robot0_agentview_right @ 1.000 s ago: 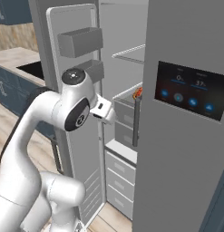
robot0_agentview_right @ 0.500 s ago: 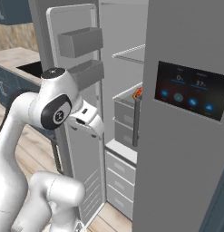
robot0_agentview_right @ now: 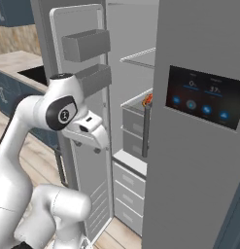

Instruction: Store the hot dog in the freezer for long-term storage. Close the freezer door after placing the cooked food.

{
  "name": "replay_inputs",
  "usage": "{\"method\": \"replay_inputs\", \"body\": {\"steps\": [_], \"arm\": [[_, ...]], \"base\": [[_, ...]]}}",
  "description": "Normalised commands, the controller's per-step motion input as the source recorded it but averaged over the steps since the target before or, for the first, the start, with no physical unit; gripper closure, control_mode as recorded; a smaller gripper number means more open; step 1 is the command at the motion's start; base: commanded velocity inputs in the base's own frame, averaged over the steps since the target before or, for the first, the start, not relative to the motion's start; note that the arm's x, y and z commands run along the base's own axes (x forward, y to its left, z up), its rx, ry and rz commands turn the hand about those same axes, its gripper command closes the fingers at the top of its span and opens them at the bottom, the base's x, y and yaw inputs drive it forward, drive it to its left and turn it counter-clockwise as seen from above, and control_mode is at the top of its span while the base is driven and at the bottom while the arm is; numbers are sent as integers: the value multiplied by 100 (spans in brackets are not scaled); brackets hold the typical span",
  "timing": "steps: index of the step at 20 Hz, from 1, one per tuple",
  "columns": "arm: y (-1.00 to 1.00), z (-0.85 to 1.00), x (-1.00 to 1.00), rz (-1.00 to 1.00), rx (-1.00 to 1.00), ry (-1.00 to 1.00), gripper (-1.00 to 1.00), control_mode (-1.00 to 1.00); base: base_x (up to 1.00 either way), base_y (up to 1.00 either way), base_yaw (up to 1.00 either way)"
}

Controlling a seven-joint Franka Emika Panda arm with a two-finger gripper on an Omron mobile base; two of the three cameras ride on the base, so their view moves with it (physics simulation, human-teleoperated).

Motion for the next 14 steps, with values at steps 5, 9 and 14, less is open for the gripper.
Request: {"method": "replay_inputs", "body": {"steps": [5, 9, 14], "arm": [[-5, -20, -7, 19, 25, 0, -100, -100], [-4, -16, -11, 25, 16, 0, -100, -100], [1, 0, -6, 2, 0, 2, -100, -100]], "base": [[0, 0, 0], [0, 0, 0], [0, 0, 0]]}}
